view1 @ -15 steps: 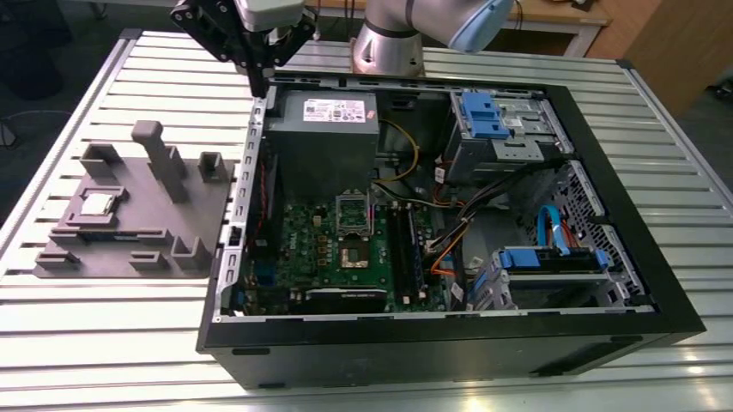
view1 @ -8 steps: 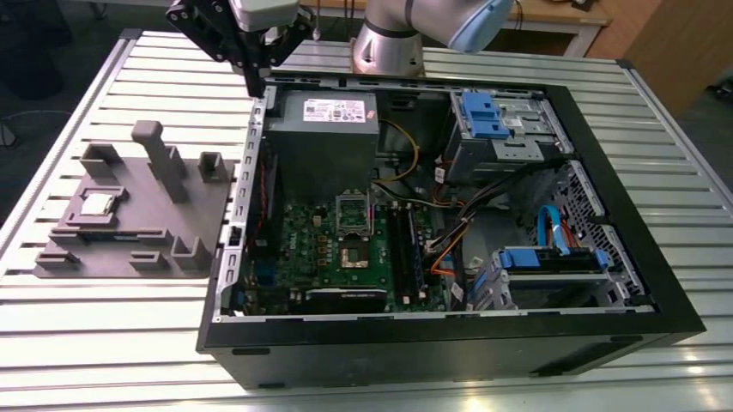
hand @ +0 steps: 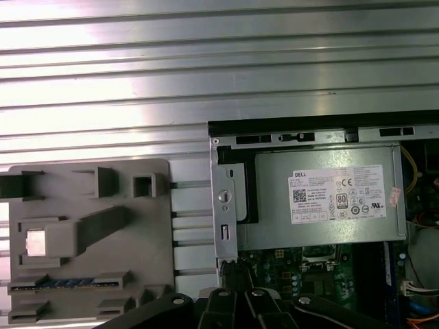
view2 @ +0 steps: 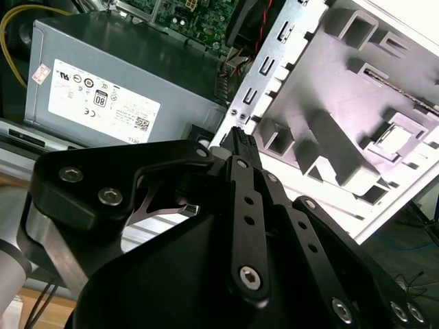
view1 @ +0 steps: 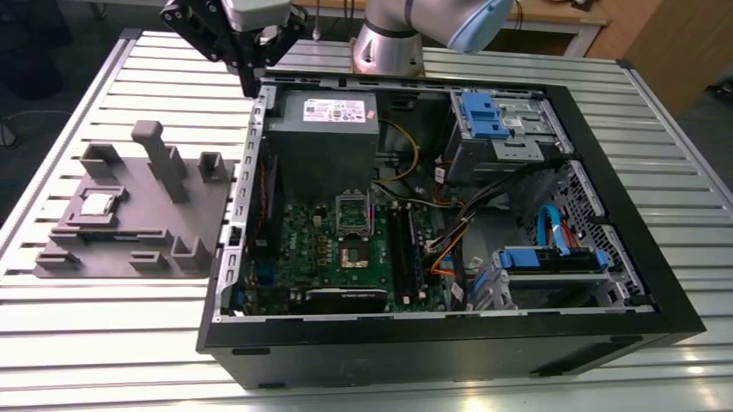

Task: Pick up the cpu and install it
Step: 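Reach for the cpu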

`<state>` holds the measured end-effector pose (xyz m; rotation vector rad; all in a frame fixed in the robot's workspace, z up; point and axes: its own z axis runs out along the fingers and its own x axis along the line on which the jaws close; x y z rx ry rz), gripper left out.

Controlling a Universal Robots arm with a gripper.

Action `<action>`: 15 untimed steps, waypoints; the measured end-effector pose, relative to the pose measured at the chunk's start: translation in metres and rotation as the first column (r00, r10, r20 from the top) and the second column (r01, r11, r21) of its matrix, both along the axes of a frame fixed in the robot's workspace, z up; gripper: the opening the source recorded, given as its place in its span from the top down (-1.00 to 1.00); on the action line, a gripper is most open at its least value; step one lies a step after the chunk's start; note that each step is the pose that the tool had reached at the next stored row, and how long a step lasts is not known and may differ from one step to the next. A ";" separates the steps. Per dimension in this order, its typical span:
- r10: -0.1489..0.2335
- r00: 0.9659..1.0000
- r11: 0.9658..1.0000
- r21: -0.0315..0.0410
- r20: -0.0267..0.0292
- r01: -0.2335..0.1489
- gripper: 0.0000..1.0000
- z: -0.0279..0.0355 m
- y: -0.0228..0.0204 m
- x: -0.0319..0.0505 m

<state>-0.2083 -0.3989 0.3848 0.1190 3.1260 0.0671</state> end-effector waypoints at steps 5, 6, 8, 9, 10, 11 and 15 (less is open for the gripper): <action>0.000 1.000 1.000 0.000 0.000 0.000 0.80 -0.0002 0.0000 -0.0029; 0.000 1.000 1.000 0.000 -0.001 0.000 0.80 -0.0002 0.0000 -0.0034; 0.000 1.000 1.000 0.000 -0.001 0.000 0.80 -0.0003 0.0000 -0.0045; 0.000 1.000 1.000 0.000 -0.001 0.000 0.80 -0.0004 0.0000 -0.0049; 0.000 1.000 1.000 0.000 -0.001 0.000 0.80 -0.0003 0.0000 -0.0053; 0.000 1.000 1.000 0.000 -0.001 0.000 0.80 -0.0003 0.0000 -0.0054; 0.000 1.000 1.000 0.000 -0.001 0.000 0.80 -0.0004 0.0000 -0.0065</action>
